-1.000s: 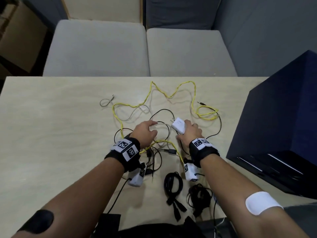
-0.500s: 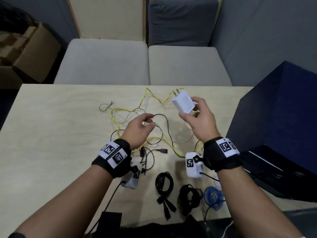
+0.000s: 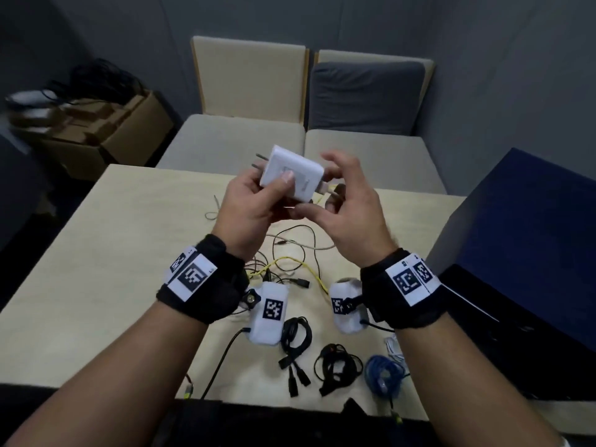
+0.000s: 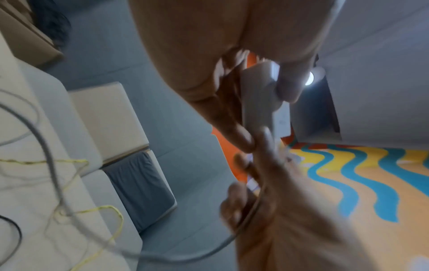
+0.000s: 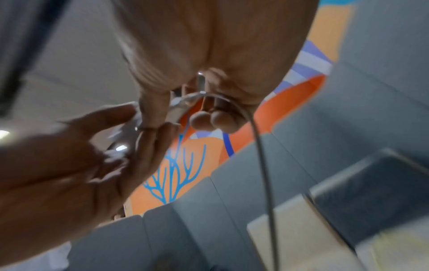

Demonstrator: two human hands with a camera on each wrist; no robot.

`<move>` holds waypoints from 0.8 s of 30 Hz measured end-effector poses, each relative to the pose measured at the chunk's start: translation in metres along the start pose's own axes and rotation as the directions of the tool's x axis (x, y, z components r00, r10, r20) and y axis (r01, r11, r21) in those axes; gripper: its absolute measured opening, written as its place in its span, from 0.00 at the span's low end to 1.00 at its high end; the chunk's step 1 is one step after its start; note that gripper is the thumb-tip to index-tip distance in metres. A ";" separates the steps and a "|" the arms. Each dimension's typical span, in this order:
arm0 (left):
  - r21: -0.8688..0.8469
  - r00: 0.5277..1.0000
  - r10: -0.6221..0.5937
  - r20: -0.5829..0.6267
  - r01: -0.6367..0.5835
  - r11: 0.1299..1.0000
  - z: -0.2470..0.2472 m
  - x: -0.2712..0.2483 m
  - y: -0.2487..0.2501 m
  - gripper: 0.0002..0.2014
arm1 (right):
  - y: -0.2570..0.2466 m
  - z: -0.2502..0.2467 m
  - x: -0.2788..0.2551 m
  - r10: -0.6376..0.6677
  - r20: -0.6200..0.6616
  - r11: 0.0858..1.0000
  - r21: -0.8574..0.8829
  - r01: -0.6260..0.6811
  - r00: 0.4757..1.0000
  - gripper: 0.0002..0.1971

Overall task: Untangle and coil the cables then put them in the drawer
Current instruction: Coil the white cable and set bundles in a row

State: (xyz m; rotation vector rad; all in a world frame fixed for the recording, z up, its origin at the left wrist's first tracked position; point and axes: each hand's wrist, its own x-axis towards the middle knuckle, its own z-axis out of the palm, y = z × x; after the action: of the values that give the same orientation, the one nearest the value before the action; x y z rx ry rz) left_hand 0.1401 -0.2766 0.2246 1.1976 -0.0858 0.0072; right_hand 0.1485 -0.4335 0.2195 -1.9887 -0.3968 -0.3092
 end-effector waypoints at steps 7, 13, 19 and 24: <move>-0.350 0.994 0.093 -0.051 -0.105 0.931 -0.038 -0.031 0.027 0.29 | 0.053 0.014 -0.019 0.271 0.155 0.963 -0.027 -0.270 0.950 0.09; -0.384 0.986 0.138 -0.097 -0.165 0.909 -0.079 -0.036 0.026 0.34 | 0.051 0.033 0.001 0.381 0.093 0.925 -0.055 -0.377 0.920 0.12; -0.023 0.950 -0.026 -0.312 0.019 1.000 -0.135 -0.034 0.013 0.13 | -0.017 0.037 0.029 0.259 -0.201 0.940 0.278 -0.199 0.945 0.09; 0.293 0.992 -0.103 -0.074 0.120 0.948 -0.173 -0.041 0.011 0.27 | -0.077 0.049 0.043 -0.144 -0.461 0.979 0.060 0.193 0.875 0.07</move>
State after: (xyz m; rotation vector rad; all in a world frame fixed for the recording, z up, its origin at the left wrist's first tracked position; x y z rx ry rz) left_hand 0.1091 -0.1096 0.1697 1.5018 0.0359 -0.0462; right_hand 0.1586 -0.3520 0.2780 -1.7115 -0.2758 -0.8326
